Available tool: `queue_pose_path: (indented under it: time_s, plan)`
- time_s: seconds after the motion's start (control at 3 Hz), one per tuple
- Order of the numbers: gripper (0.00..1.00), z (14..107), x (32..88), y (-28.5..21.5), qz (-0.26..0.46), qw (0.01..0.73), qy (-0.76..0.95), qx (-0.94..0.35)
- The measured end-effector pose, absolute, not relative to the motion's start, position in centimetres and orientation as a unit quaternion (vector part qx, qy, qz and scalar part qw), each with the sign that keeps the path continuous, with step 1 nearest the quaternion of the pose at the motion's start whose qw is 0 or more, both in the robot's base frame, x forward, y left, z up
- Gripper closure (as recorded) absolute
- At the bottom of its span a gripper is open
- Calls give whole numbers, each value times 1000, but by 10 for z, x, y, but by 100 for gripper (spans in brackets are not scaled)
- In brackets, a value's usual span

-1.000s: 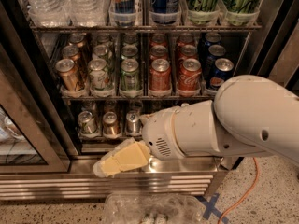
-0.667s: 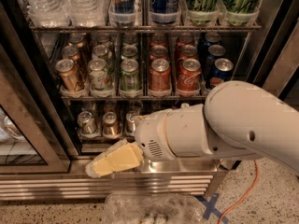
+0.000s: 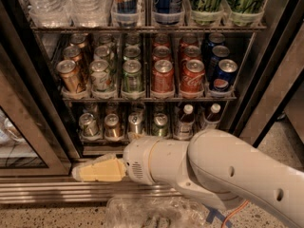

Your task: Pick green can from middle shelf of fridge

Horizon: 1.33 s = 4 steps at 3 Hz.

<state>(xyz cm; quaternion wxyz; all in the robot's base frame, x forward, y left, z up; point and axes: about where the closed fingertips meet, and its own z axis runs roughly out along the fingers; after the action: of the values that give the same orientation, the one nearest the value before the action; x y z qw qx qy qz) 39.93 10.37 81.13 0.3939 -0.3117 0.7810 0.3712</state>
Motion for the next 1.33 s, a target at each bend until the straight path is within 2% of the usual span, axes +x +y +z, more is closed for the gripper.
queue_pose_path:
  time_s: [0.33,0.67,1.33]
  plan:
    - [0,804,423,88,374,438,786,-223]
    - [0,824,435,115,398,472,766,-178]
    - [0,818,447,124,389,475,769,-180]
